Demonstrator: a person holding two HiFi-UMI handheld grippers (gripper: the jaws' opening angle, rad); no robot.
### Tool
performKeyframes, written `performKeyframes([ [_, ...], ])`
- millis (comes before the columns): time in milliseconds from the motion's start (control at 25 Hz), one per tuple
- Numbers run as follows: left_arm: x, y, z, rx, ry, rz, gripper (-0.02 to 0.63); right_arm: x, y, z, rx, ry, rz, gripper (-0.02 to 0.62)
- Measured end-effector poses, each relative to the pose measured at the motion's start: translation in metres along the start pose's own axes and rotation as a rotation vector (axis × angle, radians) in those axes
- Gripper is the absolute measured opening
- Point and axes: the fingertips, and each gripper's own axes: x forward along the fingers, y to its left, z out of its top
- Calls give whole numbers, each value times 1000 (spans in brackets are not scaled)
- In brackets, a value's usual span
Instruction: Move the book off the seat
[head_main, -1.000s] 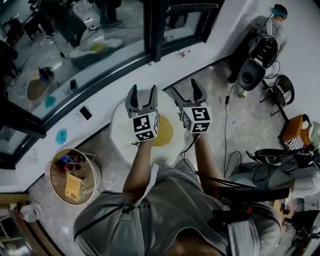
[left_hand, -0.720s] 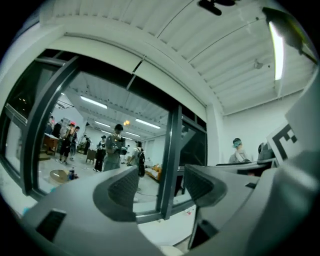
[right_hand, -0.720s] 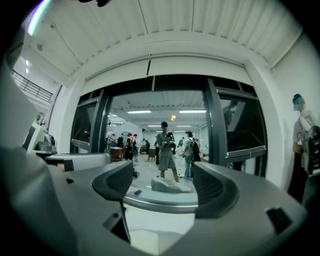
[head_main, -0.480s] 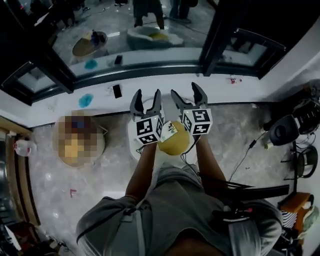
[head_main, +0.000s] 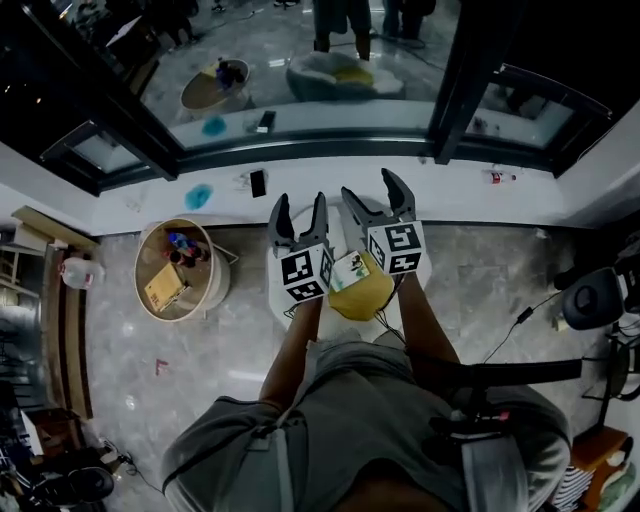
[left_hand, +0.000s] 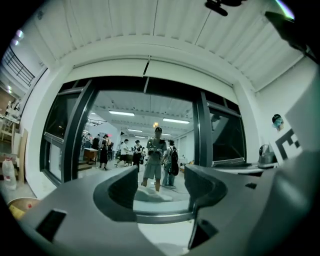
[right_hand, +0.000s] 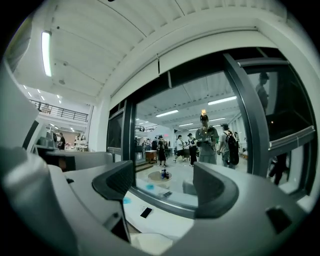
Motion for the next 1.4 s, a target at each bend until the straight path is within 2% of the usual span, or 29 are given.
performKeyframes([
  [160, 5, -8, 12, 21, -35, -19, 304, 3, -13, 3, -5, -24, -15, 387],
  [520, 21, 3, 5, -3, -10, -50, 304, 12, 3, -3, -59, -6, -15, 387],
  [880, 23, 22, -23, -27, 18, -17, 304, 19, -1, -24, -81, 22, -17, 387],
  [1120, 22, 36, -72, -13, 72, 30, 304, 38, 2, -63, -78, 49, 32, 387],
  [1400, 26, 71, -162, -16, 139, 113, 304, 48, 5, -157, -86, 128, 109, 387],
])
